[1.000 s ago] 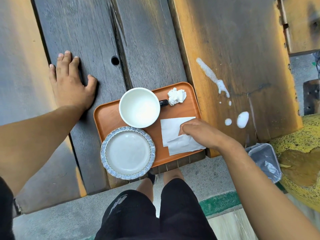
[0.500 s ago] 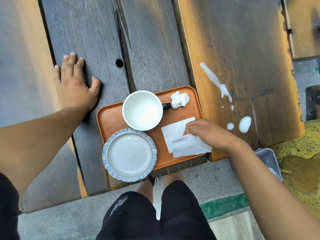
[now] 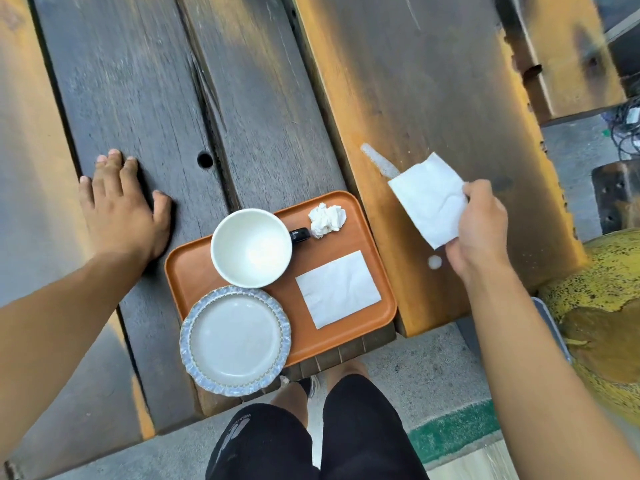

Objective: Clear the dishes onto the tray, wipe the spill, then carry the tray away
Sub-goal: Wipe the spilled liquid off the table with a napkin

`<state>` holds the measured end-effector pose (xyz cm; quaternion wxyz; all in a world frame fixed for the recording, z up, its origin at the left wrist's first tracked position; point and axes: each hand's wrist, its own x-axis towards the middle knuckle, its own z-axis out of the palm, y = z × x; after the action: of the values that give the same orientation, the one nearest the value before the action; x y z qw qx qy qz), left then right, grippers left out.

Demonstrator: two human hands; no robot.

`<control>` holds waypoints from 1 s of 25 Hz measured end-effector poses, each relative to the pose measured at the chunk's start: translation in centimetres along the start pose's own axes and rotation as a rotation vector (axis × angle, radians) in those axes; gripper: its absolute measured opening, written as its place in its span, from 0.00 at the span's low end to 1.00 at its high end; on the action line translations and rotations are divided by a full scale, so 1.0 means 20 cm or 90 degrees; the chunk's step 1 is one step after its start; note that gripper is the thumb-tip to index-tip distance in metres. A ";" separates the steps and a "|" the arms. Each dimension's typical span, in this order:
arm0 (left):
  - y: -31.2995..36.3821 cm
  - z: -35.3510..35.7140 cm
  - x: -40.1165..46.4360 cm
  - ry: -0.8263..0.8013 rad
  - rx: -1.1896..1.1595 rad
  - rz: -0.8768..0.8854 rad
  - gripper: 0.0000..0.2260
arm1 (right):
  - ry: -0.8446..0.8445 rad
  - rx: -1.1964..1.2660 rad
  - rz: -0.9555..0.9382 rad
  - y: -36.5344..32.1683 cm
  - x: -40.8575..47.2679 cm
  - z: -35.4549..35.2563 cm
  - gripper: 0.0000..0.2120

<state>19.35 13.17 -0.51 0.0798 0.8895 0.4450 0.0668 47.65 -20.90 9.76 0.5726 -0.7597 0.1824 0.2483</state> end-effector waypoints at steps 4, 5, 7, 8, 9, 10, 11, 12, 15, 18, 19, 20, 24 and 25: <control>0.07 -0.03 0.10 -0.002 0.107 0.000 0.26 | 0.124 -0.051 -0.166 -0.03 0.15 0.03 0.10; 0.09 -0.03 0.14 -0.002 0.103 -0.016 0.26 | 0.150 -0.075 -0.206 -0.05 0.19 0.04 0.10; 0.14 -0.01 0.21 0.008 0.065 -0.016 0.27 | 0.193 -0.119 -0.304 -0.11 0.26 0.09 0.09; 0.16 0.00 0.26 0.008 0.037 0.004 0.28 | 0.210 -0.139 -0.360 -0.14 0.30 0.12 0.08; 0.20 0.02 0.31 -0.001 0.012 0.027 0.29 | 0.219 -0.169 -0.419 -0.17 0.34 0.17 0.07; 0.24 0.04 0.36 -0.013 -0.006 0.040 0.30 | 0.207 -0.210 -0.471 -0.19 0.37 0.22 0.07; 0.28 0.06 0.40 -0.020 -0.018 0.041 0.31 | 0.170 -0.268 -0.505 -0.20 0.41 0.28 0.07; 0.31 0.09 0.45 -0.022 -0.026 0.034 0.32 | 0.109 -0.341 -0.511 -0.21 0.46 0.34 0.07; 0.36 0.15 0.49 -0.003 -0.038 0.007 0.32 | -0.059 -0.516 -0.401 -0.16 0.55 0.42 0.07; 0.36 0.16 0.48 0.016 -0.069 -0.004 0.31 | -0.103 -0.497 -0.353 -0.19 0.57 0.39 0.10; 0.36 0.16 0.47 0.023 -0.070 -0.008 0.31 | -0.107 -0.486 -0.352 -0.22 0.58 0.38 0.10; 0.36 0.17 0.47 0.027 -0.067 -0.011 0.31 | -0.110 -0.487 -0.351 -0.25 0.60 0.38 0.09; 0.36 0.16 0.48 0.026 -0.062 -0.015 0.32 | -0.151 -0.563 -0.384 -0.31 0.66 0.42 0.10; 0.36 0.16 0.48 0.028 -0.060 -0.016 0.32 | -0.169 -0.586 -0.390 -0.30 0.67 0.43 0.12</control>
<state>31.26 16.41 -1.66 0.1130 0.8773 0.4542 0.1060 60.38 -10.78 4.66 0.2467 -0.9114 -0.2467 0.2181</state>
